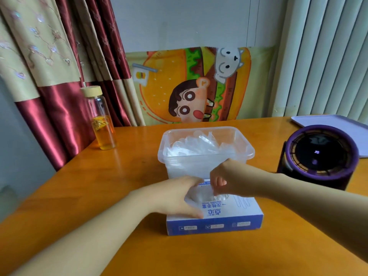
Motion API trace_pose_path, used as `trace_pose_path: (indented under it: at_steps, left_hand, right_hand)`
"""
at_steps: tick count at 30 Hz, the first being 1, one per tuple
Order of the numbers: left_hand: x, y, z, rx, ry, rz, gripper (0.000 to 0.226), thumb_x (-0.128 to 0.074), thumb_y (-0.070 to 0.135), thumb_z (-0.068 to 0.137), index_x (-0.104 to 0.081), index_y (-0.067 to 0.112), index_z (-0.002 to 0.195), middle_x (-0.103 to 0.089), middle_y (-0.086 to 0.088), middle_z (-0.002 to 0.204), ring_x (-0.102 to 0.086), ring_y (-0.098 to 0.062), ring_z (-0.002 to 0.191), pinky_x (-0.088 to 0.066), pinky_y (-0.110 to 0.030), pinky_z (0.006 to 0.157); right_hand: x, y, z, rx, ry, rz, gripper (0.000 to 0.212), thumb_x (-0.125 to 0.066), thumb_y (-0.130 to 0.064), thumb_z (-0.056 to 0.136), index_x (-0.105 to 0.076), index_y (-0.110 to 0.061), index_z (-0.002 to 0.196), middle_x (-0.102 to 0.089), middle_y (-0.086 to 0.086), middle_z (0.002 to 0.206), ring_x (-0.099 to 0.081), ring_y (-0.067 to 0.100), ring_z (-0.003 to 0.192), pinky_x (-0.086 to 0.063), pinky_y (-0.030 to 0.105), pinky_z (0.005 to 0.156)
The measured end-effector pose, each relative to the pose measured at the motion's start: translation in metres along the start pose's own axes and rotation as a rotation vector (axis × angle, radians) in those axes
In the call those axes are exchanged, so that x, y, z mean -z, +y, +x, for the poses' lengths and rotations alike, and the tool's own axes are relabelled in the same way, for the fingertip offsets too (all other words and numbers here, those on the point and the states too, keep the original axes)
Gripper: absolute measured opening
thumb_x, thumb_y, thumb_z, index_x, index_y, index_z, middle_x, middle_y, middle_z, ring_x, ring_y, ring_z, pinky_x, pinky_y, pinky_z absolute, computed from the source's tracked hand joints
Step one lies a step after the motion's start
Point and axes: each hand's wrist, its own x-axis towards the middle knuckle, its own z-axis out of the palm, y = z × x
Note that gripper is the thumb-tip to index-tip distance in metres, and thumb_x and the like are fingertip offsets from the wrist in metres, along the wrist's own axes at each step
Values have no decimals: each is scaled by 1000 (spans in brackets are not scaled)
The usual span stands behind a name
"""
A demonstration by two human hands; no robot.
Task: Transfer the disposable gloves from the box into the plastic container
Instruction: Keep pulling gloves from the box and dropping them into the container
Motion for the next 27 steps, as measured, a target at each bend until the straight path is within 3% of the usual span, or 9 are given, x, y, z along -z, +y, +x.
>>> trace_pose_path:
  at_steps: [2, 8, 12, 15, 18, 22, 24, 27]
  left_hand:
    - [-1, -1, 1, -6, 2, 0, 77, -71, 55, 77, -33, 37, 141, -42, 16, 145, -47, -5, 123, -44, -22, 95]
    - [0, -3, 5, 52, -43, 70, 71, -68, 60, 77, -38, 29, 134, -49, 9, 138, -54, -8, 111, -49, -25, 89]
    - [0, -4, 3, 22, -50, -7, 76, -68, 57, 79, -31, 33, 141, -45, 13, 144, -52, -8, 120, -47, -24, 93]
    - [-1, -5, 4, 18, -50, -23, 81, -69, 56, 78, -27, 33, 144, -41, 13, 148, -50, -7, 122, -47, -25, 96]
    - [1, -8, 4, 47, -17, -64, 89, -71, 59, 74, -24, 33, 146, -37, 16, 150, -47, -5, 125, -45, -23, 98]
    - [25, -7, -5, 47, 32, -385, 82, -68, 71, 65, -42, 38, 136, -46, 17, 143, -48, 0, 124, -39, -25, 106]
    - [37, -3, -11, -17, 44, -688, 86, -67, 80, 52, -53, 37, 124, -57, 13, 133, -55, -6, 120, -42, -29, 105]
    - [47, 1, -9, -88, 89, -1076, 98, -76, 77, 41, -56, 29, 124, -65, 5, 125, -60, -17, 118, -44, -40, 105]
  right_hand:
    - [6, -1, -1, 6, 41, -11, 13, -66, -28, 87, -69, -21, 98, -69, -7, 98, -61, 5, 82, -43, 8, 66]
    - [36, -15, 2, 135, 203, -103, 13, -58, -19, 92, -69, -21, 101, -65, -9, 96, -61, 8, 84, -51, 21, 80]
    - [56, -14, 4, 155, 365, -137, 12, -57, -18, 93, -68, -18, 99, -63, -8, 93, -60, 12, 84, -52, 32, 80]
    - [83, -12, 1, 156, 553, -72, 12, -57, -15, 93, -68, -11, 98, -59, -6, 87, -58, 12, 78, -50, 24, 75]
    - [103, -9, -2, 90, 568, -35, 17, -57, -19, 93, -69, -12, 103, -61, -6, 91, -58, 10, 81, -41, 15, 70]
    - [112, -2, -7, 54, 593, 2, 19, -57, -20, 92, -70, -15, 105, -67, -5, 98, -59, 5, 84, -41, 10, 73]
    - [116, -1, -8, 45, 617, 15, 18, -57, -20, 92, -70, -16, 105, -68, -4, 100, -59, 6, 84, -41, 8, 72]
    - [122, -7, -7, 61, 652, 14, 19, -58, -20, 92, -70, -16, 106, -69, -2, 101, -60, 8, 84, -45, 15, 78]
